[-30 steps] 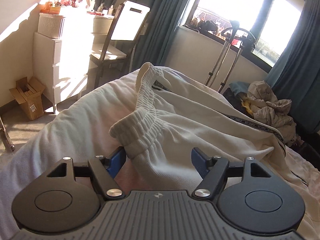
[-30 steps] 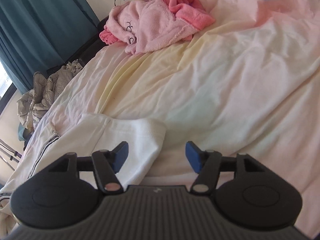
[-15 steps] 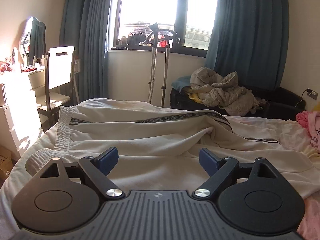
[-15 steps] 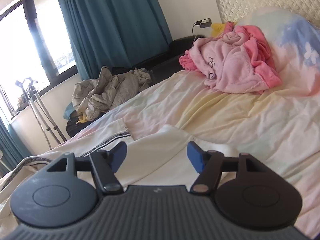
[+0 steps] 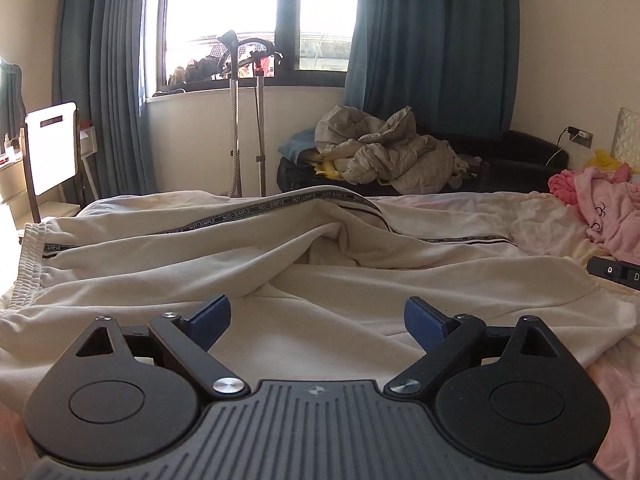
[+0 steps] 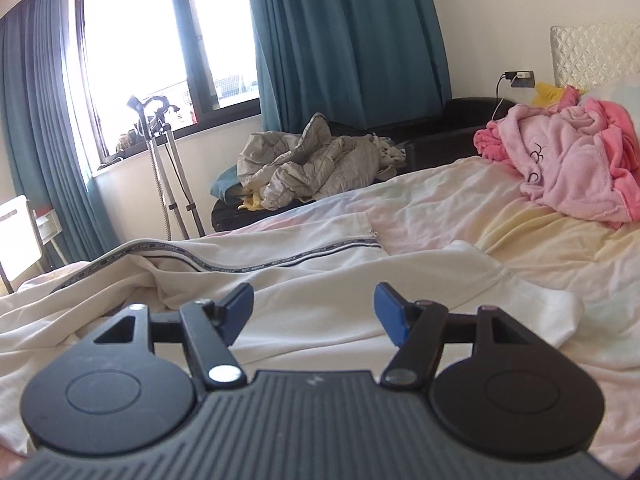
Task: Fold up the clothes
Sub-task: 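Move both tools back over the flattened sweatpants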
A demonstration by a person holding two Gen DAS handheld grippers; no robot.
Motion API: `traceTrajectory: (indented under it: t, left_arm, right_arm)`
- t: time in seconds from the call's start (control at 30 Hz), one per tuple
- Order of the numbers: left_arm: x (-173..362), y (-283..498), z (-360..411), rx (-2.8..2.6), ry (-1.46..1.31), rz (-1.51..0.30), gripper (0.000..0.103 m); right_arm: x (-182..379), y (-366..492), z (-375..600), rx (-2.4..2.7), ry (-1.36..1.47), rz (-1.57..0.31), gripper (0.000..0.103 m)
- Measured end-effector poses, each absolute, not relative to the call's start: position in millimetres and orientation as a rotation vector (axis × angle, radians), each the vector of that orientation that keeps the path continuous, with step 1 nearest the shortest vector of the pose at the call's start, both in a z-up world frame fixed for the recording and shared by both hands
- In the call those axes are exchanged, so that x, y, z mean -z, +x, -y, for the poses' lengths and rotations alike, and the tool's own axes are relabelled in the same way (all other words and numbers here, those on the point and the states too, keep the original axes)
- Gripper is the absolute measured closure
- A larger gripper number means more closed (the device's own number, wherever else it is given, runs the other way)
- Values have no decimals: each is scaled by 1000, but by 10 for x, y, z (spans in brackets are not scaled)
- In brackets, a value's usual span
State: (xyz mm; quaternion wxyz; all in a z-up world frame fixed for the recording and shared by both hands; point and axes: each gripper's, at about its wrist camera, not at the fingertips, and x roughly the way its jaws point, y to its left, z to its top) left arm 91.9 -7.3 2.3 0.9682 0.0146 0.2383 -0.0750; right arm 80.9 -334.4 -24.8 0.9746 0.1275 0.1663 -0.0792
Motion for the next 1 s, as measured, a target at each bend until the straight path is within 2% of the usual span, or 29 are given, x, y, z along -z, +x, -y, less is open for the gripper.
traceTrajectory:
  t: [0.53, 0.7, 1.0]
  left_arm:
    - [339, 1085, -3, 104, 45, -514, 7]
    - [355, 1076, 24, 76, -33, -536, 6]
    - [490, 1128, 57, 85, -15, -519, 5]
  right_arm:
    - [657, 1281, 3011, 117, 200, -324, 36]
    - [739, 1486, 3083, 75, 337, -361, 35]
    - [883, 1900, 3221, 37, 575, -423, 35]
